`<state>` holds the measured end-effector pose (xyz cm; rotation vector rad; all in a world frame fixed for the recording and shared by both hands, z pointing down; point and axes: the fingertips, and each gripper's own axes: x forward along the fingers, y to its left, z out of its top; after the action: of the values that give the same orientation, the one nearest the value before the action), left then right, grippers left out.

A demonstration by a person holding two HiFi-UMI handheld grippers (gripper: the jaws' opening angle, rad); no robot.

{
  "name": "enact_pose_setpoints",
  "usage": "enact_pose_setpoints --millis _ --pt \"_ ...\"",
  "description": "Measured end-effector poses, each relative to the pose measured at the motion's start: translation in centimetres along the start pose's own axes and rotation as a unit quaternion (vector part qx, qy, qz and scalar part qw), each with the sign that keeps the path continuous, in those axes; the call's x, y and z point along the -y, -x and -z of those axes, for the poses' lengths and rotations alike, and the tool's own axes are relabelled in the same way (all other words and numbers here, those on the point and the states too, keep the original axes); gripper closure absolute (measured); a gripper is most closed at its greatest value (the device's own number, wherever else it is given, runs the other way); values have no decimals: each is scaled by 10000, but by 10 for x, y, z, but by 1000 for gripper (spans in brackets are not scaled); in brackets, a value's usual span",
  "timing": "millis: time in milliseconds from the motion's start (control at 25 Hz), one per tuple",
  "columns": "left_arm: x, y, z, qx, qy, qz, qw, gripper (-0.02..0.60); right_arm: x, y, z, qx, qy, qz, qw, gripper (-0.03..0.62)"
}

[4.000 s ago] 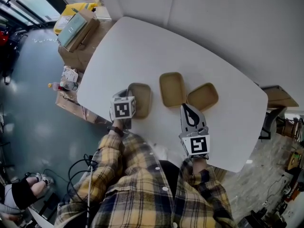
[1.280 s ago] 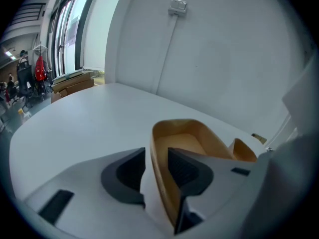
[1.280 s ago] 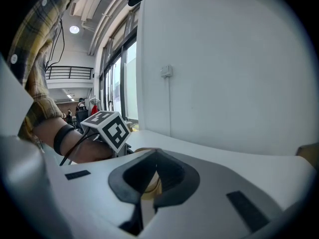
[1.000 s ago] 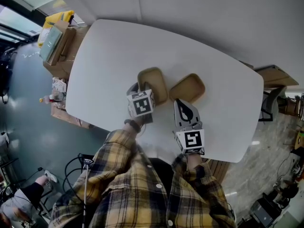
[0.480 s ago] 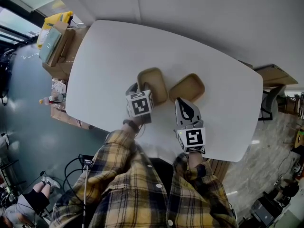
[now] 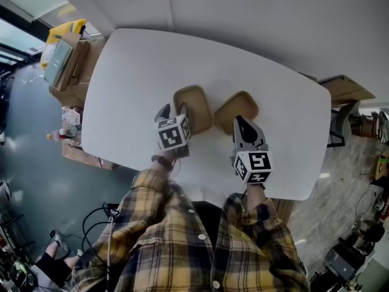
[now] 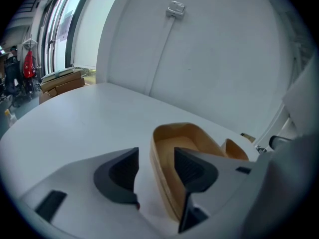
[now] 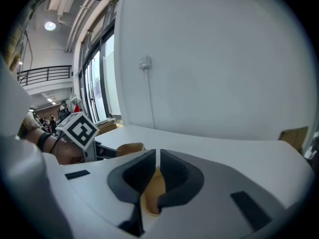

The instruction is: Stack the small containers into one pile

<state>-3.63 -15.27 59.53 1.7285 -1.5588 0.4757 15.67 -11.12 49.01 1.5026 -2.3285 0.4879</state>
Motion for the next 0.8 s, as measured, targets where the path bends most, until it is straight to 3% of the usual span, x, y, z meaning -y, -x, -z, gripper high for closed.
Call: enact_pose_setpoints --millis 200,280,520,800 --pt "3 3 -5 40 -127 88 9999 380 36 -10 18 -470 -733 385 9955 562" --pt "5 4 -3 31 -173 133 9998 380 46 -13 27 -618 -920 519 9925 470" --pt "5 7 -6 -24 -280 266 9993 380 69 -17 41 -641 -1304 1097 9833 378" --pt "7 10 -4 -67 -323 353 9988 380 95 -16 75 -849 -2458 1536 9533 342"
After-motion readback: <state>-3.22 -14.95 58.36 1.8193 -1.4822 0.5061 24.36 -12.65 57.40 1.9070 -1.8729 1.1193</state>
